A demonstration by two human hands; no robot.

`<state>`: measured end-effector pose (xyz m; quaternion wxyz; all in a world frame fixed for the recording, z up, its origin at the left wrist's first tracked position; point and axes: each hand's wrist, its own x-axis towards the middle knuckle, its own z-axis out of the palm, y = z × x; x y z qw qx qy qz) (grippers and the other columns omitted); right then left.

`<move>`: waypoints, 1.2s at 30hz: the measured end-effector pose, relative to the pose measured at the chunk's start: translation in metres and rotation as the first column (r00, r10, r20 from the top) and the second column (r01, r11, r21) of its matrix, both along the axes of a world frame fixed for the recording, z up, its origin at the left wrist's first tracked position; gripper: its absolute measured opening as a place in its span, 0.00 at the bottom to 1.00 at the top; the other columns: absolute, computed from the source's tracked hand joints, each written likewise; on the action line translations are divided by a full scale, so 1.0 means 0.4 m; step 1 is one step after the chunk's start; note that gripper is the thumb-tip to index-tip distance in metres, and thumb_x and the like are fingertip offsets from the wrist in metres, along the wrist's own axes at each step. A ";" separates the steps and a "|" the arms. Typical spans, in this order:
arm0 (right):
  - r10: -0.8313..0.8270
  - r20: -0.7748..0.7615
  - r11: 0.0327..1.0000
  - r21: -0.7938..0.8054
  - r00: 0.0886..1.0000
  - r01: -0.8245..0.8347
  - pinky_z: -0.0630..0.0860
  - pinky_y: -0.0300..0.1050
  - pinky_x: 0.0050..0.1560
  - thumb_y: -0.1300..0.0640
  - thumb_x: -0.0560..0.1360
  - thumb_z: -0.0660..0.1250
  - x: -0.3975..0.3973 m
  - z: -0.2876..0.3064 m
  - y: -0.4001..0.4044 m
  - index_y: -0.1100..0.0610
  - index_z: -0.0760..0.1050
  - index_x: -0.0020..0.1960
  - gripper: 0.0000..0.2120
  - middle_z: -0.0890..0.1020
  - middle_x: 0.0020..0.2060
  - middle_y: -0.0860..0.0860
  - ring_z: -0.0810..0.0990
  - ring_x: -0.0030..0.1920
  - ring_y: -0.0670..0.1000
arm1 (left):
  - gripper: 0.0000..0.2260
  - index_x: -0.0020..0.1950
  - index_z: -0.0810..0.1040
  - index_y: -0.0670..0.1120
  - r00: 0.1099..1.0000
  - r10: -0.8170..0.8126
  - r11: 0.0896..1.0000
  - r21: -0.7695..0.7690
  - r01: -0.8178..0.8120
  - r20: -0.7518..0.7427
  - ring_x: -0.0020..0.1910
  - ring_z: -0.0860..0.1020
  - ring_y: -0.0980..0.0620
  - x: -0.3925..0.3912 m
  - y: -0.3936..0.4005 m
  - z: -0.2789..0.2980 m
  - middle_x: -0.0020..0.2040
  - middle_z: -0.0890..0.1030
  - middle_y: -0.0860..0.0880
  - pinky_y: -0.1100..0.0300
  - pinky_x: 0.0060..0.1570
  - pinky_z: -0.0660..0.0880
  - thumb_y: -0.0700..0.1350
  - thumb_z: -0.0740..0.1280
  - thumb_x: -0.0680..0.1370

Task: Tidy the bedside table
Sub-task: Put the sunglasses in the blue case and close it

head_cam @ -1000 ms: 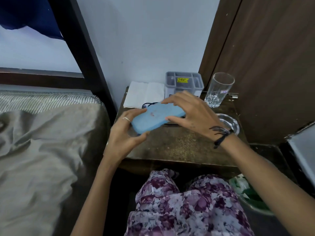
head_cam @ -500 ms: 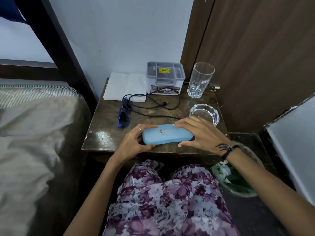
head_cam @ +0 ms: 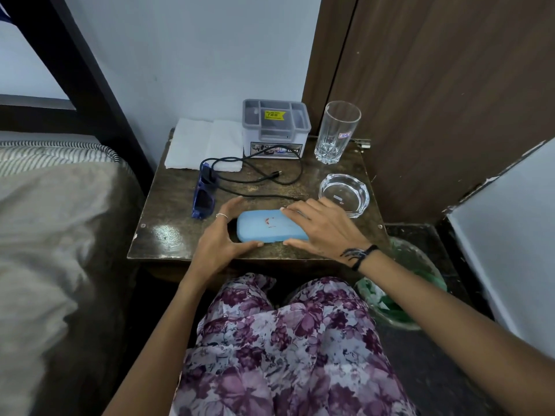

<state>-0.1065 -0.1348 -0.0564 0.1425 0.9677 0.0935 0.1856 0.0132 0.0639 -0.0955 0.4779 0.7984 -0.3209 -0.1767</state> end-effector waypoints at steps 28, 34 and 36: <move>0.113 -0.215 0.989 0.122 0.970 -0.088 0.73 0.44 0.33 0.43 0.76 0.49 0.095 0.097 -0.048 0.58 0.71 0.61 0.25 0.79 0.35 0.54 0.77 0.33 0.54 | 0.48 0.74 0.52 0.60 0.997 0.071 0.995 0.073 -0.070 -0.005 0.66 0.71 0.50 -0.020 -0.002 0.047 0.63 0.77 0.55 0.49 0.60 0.69 0.50 0.78 0.63; -0.148 -0.347 0.924 0.285 0.926 0.255 0.69 0.48 0.39 0.48 0.81 0.48 0.130 0.091 -0.064 0.56 0.67 0.54 0.14 0.76 0.40 0.56 0.75 0.39 0.57 | 0.47 0.73 0.52 0.63 0.998 0.057 0.996 0.067 -0.057 0.003 0.66 0.71 0.54 -0.022 0.001 0.053 0.61 0.77 0.59 0.55 0.53 0.66 0.49 0.78 0.63; -0.163 -0.345 0.913 0.303 0.924 0.274 0.68 0.47 0.41 0.51 0.81 0.50 0.147 0.087 -0.058 0.57 0.71 0.53 0.14 0.78 0.43 0.56 0.74 0.43 0.56 | 0.47 0.73 0.54 0.63 0.998 0.063 0.994 0.084 -0.064 0.007 0.65 0.72 0.54 -0.020 -0.001 0.053 0.62 0.77 0.58 0.54 0.55 0.68 0.50 0.78 0.63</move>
